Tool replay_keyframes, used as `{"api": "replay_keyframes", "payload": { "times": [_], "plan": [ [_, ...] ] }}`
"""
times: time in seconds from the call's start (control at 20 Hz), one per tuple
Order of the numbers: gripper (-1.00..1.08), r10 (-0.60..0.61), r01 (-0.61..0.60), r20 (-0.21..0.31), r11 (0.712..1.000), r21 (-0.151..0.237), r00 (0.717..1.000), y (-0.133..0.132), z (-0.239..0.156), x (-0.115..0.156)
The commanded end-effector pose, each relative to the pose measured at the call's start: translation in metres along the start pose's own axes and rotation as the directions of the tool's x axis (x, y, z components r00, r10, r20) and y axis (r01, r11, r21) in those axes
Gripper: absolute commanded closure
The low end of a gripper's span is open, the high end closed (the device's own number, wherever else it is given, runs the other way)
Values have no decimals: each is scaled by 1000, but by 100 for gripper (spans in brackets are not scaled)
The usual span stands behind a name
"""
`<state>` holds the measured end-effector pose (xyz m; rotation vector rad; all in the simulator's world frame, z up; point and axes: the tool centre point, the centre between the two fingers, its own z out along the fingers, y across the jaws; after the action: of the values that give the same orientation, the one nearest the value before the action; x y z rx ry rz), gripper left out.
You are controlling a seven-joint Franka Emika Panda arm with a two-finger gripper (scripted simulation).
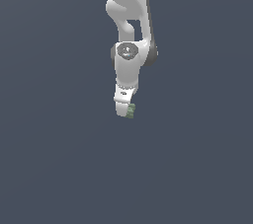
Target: Pick up the object and move it to a goal position.
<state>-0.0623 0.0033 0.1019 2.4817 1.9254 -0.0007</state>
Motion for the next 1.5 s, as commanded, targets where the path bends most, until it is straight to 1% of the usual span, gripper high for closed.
{"api": "replay_keyframes", "payload": {
  "times": [0.0,0.35,0.8,1.05,1.1,1.45],
  "plan": [
    [-92,-15,15,-1,1000,0,1000,-1,1,0],
    [-92,-14,14,-1,1000,0,1000,-1,6,0],
    [-92,-18,18,-1,1000,0,1000,-2,44,0],
    [-92,-18,18,-1,1000,0,1000,-2,51,0],
    [108,-18,18,-1,1000,0,1000,-2,51,0],
    [108,-18,18,-1,1000,0,1000,-2,51,0]
  ]
}}
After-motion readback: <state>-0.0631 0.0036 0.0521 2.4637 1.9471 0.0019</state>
